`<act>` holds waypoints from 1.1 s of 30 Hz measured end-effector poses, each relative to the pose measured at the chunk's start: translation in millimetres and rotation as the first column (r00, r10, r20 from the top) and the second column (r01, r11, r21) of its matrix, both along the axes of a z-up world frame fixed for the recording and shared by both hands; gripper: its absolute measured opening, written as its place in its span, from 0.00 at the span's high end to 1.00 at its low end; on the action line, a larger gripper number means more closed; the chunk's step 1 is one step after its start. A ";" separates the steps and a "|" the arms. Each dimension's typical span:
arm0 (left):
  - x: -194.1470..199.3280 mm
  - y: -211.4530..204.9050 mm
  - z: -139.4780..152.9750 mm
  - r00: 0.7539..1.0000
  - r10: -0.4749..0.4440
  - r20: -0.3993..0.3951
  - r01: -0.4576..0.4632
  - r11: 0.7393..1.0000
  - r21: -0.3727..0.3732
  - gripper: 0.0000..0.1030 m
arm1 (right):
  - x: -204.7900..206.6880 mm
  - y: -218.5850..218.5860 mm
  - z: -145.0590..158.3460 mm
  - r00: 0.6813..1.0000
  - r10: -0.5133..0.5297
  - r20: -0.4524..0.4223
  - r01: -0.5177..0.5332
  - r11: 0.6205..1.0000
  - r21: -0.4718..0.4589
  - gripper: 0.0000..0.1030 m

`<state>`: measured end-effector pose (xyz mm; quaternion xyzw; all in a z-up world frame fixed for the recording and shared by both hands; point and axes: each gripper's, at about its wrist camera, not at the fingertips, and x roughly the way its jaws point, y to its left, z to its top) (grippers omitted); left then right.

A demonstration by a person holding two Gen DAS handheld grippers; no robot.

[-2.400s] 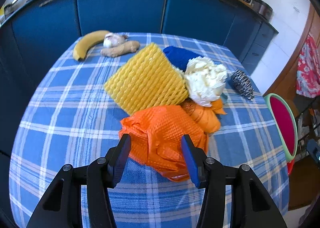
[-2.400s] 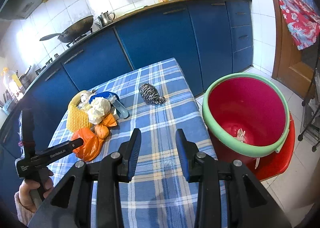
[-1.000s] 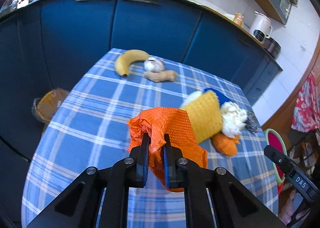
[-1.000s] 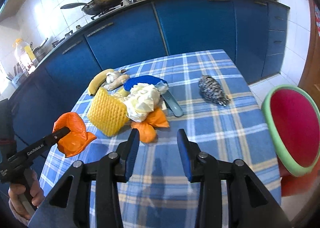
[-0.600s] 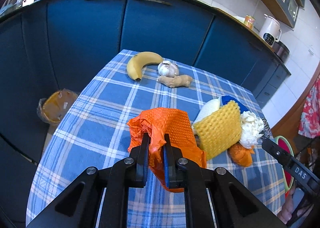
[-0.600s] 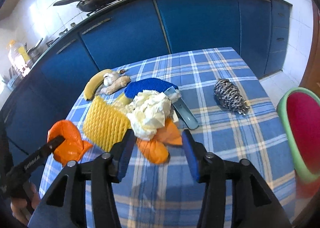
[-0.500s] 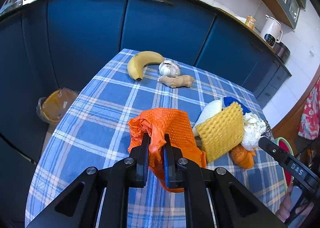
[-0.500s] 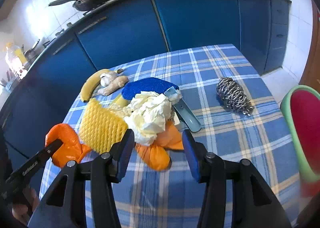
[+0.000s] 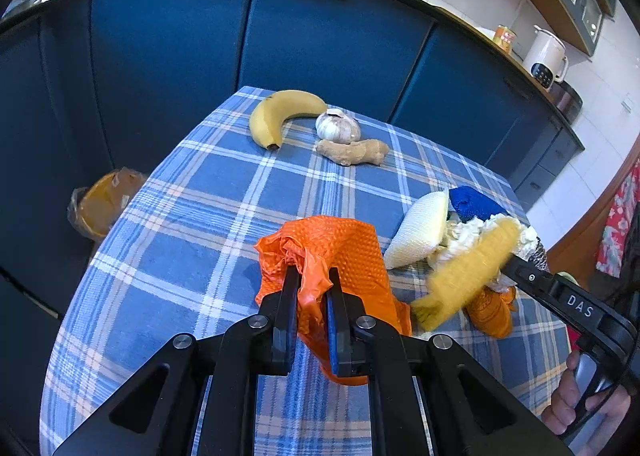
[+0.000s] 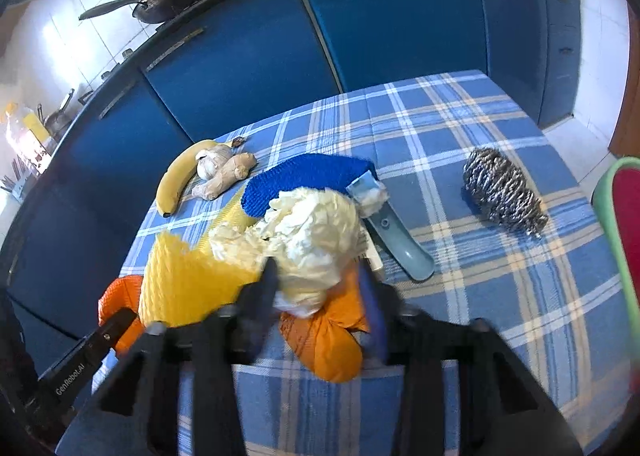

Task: Collect trash
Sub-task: 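Grasp the orange mesh bag with the left tool while the right tool grasps white crumpled paper, then carry the paper to the red bucket with the right tool and release it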

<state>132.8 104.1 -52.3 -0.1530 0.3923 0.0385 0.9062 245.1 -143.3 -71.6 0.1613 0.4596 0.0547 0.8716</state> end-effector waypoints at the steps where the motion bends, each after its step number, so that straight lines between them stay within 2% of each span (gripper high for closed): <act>1: -0.5 -0.4 0.3 1.000 -0.001 0.000 0.001 1.000 -0.001 0.88 | -0.4 -0.1 -0.1 1.000 0.000 0.001 0.000 1.000 0.000 0.75; 4: -4.1 -2.1 3.0 1.000 -0.004 0.009 0.004 1.000 -0.005 0.88 | -3.7 0.9 2.1 1.000 0.008 0.012 -0.008 1.000 -0.001 0.80; 10: -10.3 -4.8 10.4 1.000 -0.014 0.027 0.014 1.000 -0.003 0.88 | -15.9 -1.1 13.2 0.999 0.010 0.042 -0.011 1.000 0.017 0.83; 22: -29.0 -19.6 36.9 0.994 -0.065 0.089 0.066 0.998 -0.006 0.88 | -56.4 -17.3 46.6 0.993 -0.029 0.111 0.022 0.998 0.058 0.83; 33: -32.8 -53.5 54.7 0.983 -0.146 0.113 0.147 0.989 -0.008 0.88 | -91.3 -41.4 75.3 0.983 -0.061 0.173 0.052 0.997 0.057 0.83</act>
